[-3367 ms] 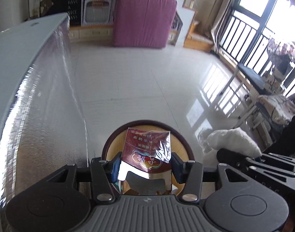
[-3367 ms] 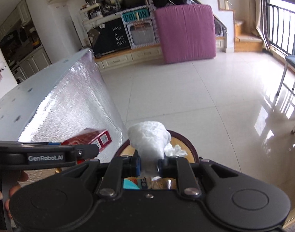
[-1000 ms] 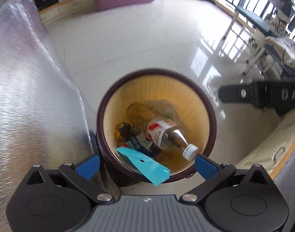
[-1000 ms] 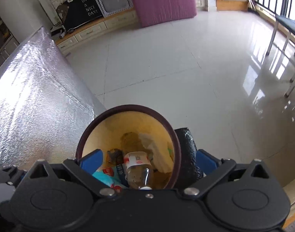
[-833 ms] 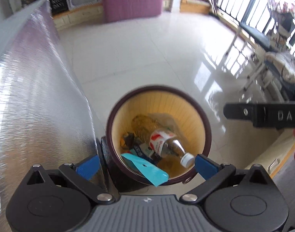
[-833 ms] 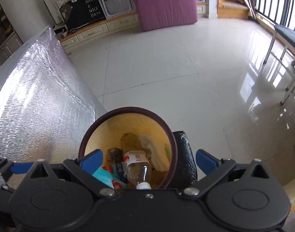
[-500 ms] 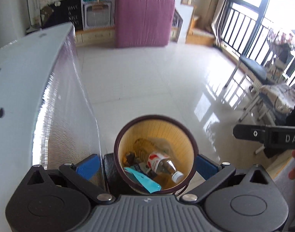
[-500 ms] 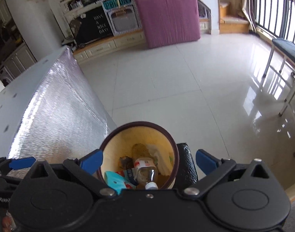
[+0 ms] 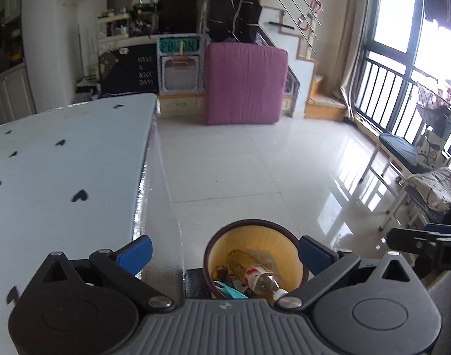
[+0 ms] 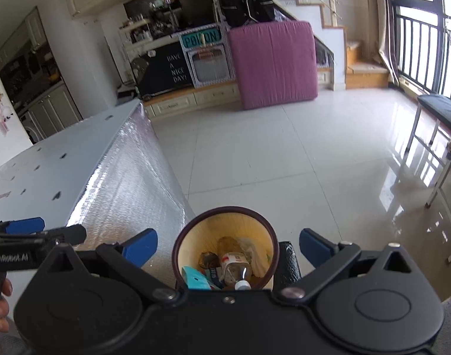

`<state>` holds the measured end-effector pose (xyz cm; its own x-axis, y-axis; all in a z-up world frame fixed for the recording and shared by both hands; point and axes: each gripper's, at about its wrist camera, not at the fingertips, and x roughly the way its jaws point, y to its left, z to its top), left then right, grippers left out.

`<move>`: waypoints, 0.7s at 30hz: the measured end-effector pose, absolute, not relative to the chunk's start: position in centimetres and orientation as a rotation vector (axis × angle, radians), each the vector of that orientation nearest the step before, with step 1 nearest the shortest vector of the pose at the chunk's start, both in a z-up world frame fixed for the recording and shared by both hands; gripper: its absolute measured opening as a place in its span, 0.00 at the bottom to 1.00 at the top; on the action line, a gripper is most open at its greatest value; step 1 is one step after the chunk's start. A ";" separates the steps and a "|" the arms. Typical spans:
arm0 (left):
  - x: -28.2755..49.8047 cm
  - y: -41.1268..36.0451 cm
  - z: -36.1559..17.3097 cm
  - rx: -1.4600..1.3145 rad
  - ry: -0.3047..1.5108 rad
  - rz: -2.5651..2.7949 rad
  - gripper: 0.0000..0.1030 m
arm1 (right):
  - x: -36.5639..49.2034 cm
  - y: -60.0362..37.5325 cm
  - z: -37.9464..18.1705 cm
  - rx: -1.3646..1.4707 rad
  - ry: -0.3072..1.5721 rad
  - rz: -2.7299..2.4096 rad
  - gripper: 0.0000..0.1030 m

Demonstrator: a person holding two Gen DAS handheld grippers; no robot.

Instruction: Collect trash

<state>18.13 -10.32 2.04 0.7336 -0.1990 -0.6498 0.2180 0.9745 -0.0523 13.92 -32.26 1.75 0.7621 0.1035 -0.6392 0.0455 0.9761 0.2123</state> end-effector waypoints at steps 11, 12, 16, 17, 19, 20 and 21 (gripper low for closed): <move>12.1 -8.2 1.2 0.058 0.606 -0.134 1.00 | 8.1 -30.6 1.9 0.158 0.635 0.030 1.00; 11.9 -7.9 0.9 0.050 0.607 -0.134 1.00 | 7.7 -30.5 1.6 0.159 0.628 0.029 1.00; 10.1 -7.4 -0.5 0.018 0.606 -0.133 1.00 | 5.9 -30.3 0.5 0.170 0.599 0.008 1.00; 9.6 -7.3 -0.8 0.012 0.605 -0.135 1.00 | 5.6 -30.2 0.2 0.171 0.595 -0.002 1.00; 8.9 -7.2 -1.3 -0.008 0.606 -0.136 1.00 | 4.9 -29.8 -0.3 0.161 0.586 -0.009 1.00; 8.6 -7.3 -1.6 -0.016 0.609 -0.138 1.00 | 4.6 -29.5 -0.5 0.151 0.581 -0.012 1.00; 8.3 -7.4 -1.9 -0.022 0.611 -0.138 1.00 | 4.4 -29.2 -0.7 0.143 0.578 -0.016 1.00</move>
